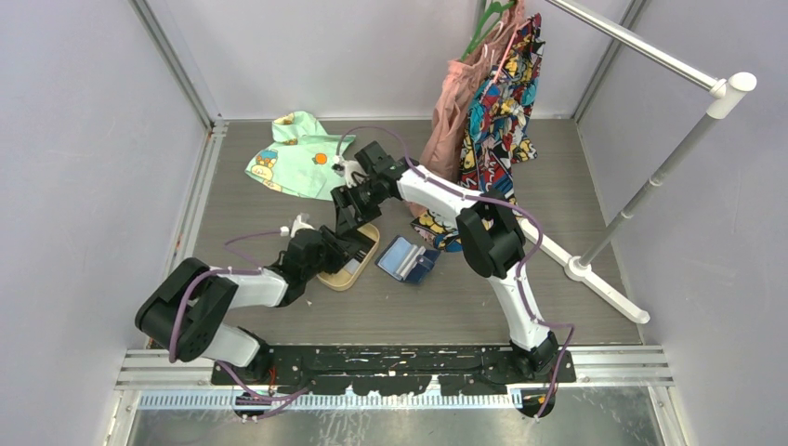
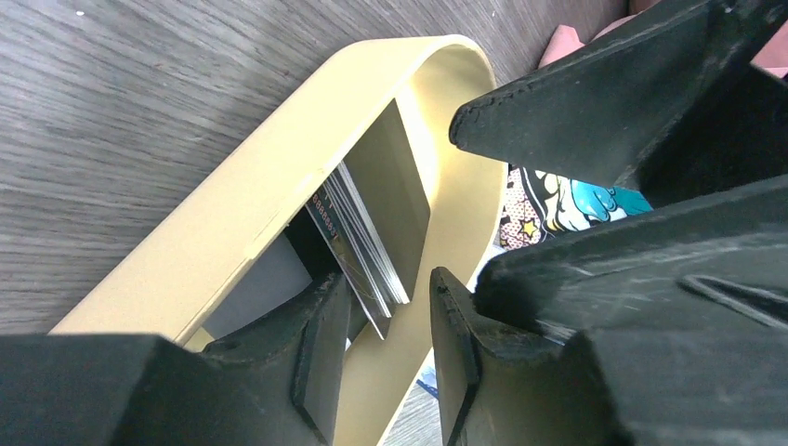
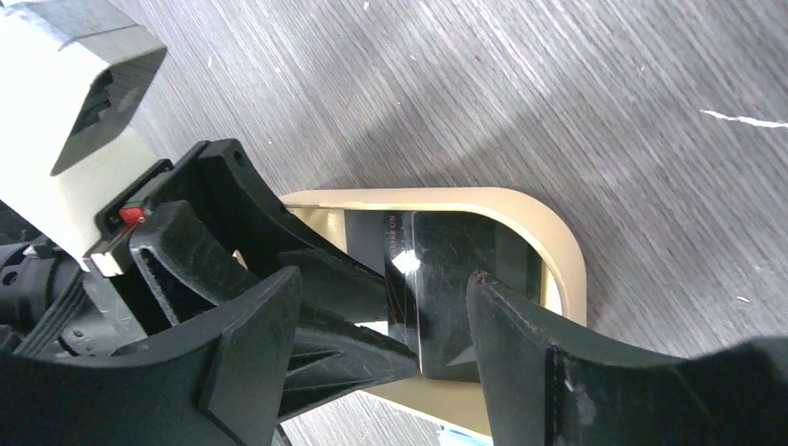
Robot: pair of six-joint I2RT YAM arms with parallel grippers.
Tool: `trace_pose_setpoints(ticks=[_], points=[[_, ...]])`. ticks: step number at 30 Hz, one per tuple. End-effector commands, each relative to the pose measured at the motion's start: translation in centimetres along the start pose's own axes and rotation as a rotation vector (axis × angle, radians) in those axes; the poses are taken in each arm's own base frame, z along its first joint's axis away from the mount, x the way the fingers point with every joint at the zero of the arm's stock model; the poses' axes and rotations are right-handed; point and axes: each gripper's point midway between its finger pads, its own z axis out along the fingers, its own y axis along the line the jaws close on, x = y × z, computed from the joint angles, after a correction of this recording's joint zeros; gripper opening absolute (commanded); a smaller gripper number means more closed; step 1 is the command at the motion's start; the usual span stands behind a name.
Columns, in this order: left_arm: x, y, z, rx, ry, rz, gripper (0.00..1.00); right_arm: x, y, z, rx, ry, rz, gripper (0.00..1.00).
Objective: Put the credit cards into the card holder
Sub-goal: Pick up the credit card from the storage box.
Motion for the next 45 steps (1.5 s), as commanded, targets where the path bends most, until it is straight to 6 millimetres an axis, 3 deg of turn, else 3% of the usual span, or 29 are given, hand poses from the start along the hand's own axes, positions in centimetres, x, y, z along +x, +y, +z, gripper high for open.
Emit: trace_pose_setpoints(ticks=[1, 10, 21, 27, 30, 31, 35, 45], points=[[-1.6, -0.9, 0.5, 0.048, -0.067, 0.005, 0.39, -1.7, 4.5, -2.4, -0.091, -0.026, -0.043, 0.72], [-2.4, -1.7, 1.4, 0.077, -0.092, 0.001, 0.39, -3.8, 5.1, -6.8, -0.146, -0.108, -0.081, 0.72], [-2.4, -1.4, 3.5, 0.016, -0.08, -0.058, 0.36, -4.0, 3.0, -8.7, -0.122, -0.153, -0.041, 0.71], [-2.7, -1.2, 3.7, -0.031, -0.077, -0.005, 0.27, -3.9, 2.0, -9.1, -0.112, -0.165, -0.028, 0.71], [-2.7, -1.1, 3.7, -0.046, -0.065, 0.018, 0.16, -3.7, 1.7, -9.3, -0.108, -0.167, -0.02, 0.71], [-2.7, -1.2, 3.7, -0.044, -0.059, 0.023, 0.09, -3.6, 1.6, -9.3, -0.106, -0.168, -0.017, 0.71], [-2.6, -1.0, 2.7, -0.05, -0.006, 0.05, 0.0, -3.1, 1.4, -9.8, -0.104, -0.173, -0.018, 0.71], [-1.5, 1.0, -1.2, -0.055, 0.249, 0.186, 0.0, -1.8, 1.8, -10.5, -0.135, -0.184, -0.016, 0.71]])
